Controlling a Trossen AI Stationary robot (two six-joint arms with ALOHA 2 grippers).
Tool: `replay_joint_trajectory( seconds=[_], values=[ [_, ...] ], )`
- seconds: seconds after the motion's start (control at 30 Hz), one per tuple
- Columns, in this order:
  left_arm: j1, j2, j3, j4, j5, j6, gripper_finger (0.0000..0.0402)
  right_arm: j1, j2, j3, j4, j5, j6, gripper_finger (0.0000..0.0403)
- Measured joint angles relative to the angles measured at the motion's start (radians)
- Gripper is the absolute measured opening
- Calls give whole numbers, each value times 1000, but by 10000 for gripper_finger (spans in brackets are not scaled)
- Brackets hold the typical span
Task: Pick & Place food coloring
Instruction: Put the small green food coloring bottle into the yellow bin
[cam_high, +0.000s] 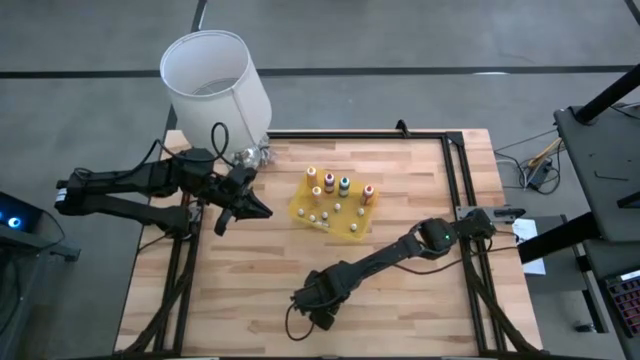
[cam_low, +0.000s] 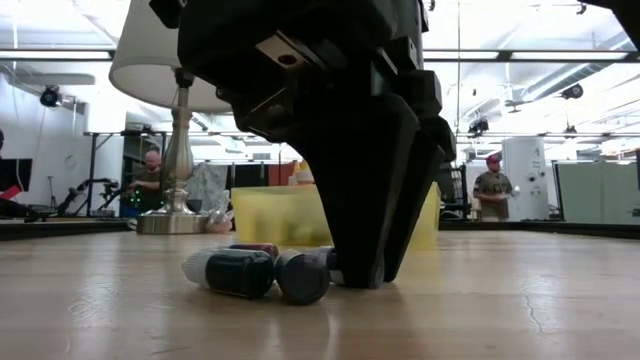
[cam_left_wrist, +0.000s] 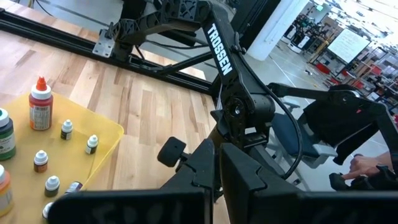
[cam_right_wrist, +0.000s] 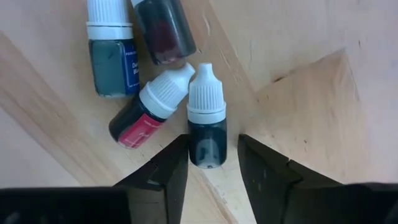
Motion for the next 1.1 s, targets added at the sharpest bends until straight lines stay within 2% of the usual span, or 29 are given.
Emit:
replay_joint_trajectory(
  seconds=[0.37,0.8,1.1],
  values=[
    [0,0,0,0,0,-20,0,-1,-25,0,0,-1,-37,62],
    [0,0,0,5,1,-23,0,-2,-237,-1,12,1,-101,64],
    [-4,1,0,52,74,-24,0,-10,-442,0,62,47,-93,65]
  ],
)
